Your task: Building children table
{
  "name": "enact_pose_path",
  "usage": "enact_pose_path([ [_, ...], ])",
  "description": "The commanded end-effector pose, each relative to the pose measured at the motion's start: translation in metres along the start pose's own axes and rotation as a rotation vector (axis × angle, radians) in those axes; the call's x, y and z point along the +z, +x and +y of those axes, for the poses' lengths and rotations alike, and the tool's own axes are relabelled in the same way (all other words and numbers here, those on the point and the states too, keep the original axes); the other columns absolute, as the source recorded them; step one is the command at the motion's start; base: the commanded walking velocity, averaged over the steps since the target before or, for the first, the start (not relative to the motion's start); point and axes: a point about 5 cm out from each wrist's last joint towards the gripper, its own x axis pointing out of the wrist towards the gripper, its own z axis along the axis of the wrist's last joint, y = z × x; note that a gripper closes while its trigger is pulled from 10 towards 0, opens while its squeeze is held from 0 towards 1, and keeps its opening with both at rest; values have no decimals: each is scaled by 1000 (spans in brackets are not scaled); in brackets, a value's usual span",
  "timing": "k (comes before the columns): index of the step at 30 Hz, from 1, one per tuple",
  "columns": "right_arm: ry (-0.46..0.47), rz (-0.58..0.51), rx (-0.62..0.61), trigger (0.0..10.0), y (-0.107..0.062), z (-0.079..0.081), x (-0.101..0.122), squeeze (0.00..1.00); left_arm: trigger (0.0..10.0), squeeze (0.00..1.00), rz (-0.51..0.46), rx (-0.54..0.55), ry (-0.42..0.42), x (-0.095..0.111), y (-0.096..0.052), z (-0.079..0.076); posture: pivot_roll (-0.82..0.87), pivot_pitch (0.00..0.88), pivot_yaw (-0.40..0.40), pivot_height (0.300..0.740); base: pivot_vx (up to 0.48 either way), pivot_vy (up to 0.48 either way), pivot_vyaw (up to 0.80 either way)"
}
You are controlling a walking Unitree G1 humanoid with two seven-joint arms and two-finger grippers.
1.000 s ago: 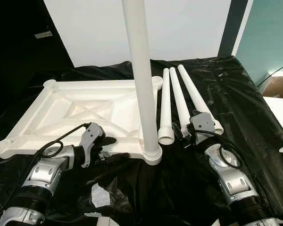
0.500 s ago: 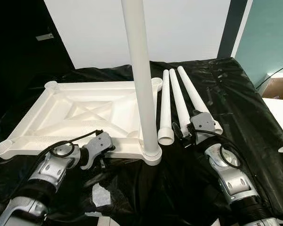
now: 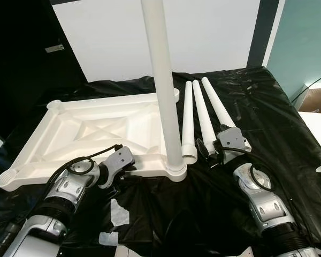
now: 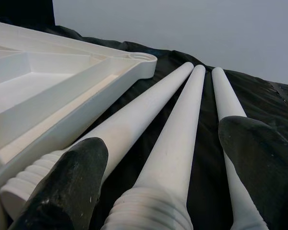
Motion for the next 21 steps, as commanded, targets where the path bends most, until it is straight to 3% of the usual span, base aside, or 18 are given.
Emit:
enact_pose_path([
  [1, 5, 3, 18, 10000, 0, 5, 0, 0, 0, 0, 146, 164, -142, -39, 1, -1, 11, 0, 83, 740, 0, 0, 0],
  [9, 12, 3, 20, 10000, 1, 7, 1, 0, 0, 0, 208, 279, -194, -48, -5, 10, 14, 0, 88, 740, 0, 0, 0],
  [12, 16, 2, 20, 10000, 1, 8, 1, 0, 0, 0, 223, 416, -241, -49, -10, 23, 14, 0, 91, 740, 0, 0, 0],
  [14, 16, 2, 20, 10000, 1, 8, 1, 0, 0, 0, 223, 416, -241, -49, -10, 23, 14, 0, 91, 740, 0, 0, 0],
  [18, 19, 4, 19, 10000, 0, 9, 1, 0, 0, 0, 189, 587, -322, -45, -15, 37, 15, 0, 93, 740, 0, 0, 0],
  [21, 19, 4, 19, 10000, 0, 9, 0, 0, 0, 0, 175, 628, -343, -43, -16, 40, 15, 0, 93, 740, 0, 0, 0],
])
